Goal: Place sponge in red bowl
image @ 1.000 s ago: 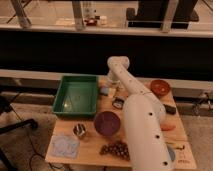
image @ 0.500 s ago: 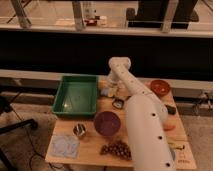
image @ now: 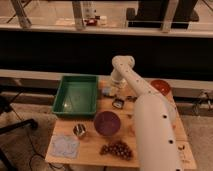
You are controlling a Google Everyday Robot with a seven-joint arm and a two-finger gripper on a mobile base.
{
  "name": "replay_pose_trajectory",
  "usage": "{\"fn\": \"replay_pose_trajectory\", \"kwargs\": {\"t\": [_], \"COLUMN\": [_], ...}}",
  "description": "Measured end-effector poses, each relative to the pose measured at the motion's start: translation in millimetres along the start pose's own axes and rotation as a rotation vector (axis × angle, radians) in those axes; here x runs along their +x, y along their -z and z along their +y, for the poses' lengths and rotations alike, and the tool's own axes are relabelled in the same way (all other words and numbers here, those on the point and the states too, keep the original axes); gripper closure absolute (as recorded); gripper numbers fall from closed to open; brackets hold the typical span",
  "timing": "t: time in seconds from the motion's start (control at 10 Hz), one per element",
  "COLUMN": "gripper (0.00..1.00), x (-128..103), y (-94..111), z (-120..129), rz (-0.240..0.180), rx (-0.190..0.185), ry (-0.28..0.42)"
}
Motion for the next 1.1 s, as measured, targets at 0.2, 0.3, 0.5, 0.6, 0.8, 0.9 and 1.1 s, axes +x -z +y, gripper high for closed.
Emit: {"fn": "replay_pose_trajectory", "kwargs": {"t": [0.2, 0.3, 0.5, 0.6, 0.8, 0.9, 1.1], "gripper": [1.0, 1.0, 1.0, 1.0, 1.0, 1.0, 1.0], "x": [0.8, 1.1, 3.4, 5.3, 1.0, 2.8, 5.6], "y": [9.0, 13.7, 22.4, 29.8, 42.6, 53.6, 82.5], "z": [1.8, 3.4, 5.2, 10.3, 19.3, 23.7, 39.2], "rz": [-0.003, -0.007, -0.015, -0.015, -0.018, -0.017, -0.014], "rx": [0.014, 0.017, 0.021, 0.013, 0.008, 0.013, 0.024], "ry": [-0.013, -0.024, -0.05, -0.074, -0.095, -0.114, -0.158]}}
